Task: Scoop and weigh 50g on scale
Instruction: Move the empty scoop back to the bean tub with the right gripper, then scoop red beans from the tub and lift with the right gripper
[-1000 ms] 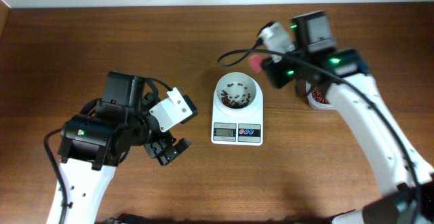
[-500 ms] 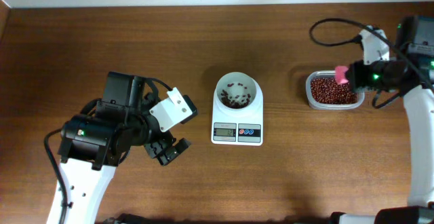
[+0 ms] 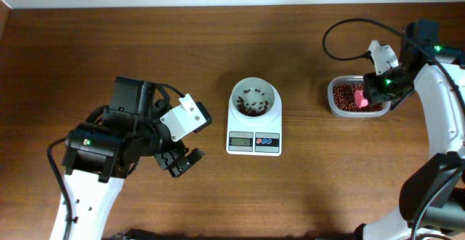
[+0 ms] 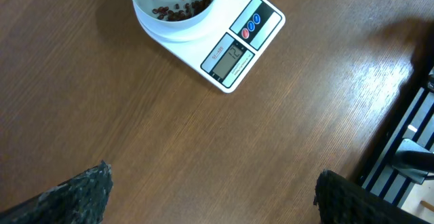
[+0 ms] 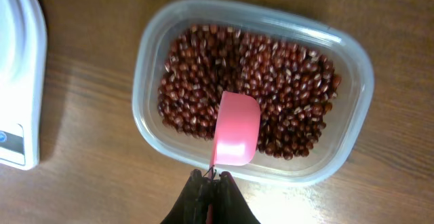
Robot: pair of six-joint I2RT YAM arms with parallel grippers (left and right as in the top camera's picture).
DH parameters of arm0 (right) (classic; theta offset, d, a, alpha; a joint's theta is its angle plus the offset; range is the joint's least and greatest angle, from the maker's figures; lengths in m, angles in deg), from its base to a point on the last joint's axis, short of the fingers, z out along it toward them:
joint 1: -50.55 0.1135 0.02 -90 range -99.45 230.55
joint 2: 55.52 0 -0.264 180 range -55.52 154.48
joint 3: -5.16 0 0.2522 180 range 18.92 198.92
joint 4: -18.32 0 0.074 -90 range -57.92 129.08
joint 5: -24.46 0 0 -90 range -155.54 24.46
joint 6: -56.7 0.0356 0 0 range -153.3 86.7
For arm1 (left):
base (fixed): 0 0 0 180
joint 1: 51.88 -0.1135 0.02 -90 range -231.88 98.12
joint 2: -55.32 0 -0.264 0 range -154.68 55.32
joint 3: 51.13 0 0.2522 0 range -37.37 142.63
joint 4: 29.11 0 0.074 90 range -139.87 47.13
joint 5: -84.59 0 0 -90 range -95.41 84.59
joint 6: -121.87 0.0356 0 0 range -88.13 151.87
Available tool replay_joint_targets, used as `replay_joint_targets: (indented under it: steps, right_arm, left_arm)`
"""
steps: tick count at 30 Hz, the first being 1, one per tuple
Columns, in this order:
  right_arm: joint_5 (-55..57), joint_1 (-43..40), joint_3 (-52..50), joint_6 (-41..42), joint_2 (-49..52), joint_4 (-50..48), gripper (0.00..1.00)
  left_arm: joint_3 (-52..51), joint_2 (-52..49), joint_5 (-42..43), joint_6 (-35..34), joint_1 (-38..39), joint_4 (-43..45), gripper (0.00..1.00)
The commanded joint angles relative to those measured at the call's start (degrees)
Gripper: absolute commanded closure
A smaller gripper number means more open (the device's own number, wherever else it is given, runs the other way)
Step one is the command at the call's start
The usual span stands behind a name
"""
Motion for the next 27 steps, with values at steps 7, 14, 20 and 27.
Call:
replay_joint_targets:
  steps: [7, 14, 20, 27]
  right_arm:
    - [-1.22, -0.11, 0.07, -4.98, 5.92, 0.39, 0.96]
    - [-9.4, -0.13, 0.07, -4.94, 6.08, 0.98, 0.96]
    - [-15.23, -3.21, -0.15, -4.94, 6.19, 1.42, 0.96]
    - [-25.81, -9.35, -0.28, -4.96, 9.99, 1.81, 0.96]
  left_arm:
    - [-0.26, 0.02, 1.01, 1.14, -0.2, 0.09, 0.01]
    - [-0.26, 0.02, 1.01, 1.14, -0.2, 0.09, 0.01]
    - [-0.26, 0.02, 1.01, 1.14, -0.2, 0.09, 0.01]
    - [-0.26, 0.02, 1.01, 1.14, -0.2, 0.09, 0.01]
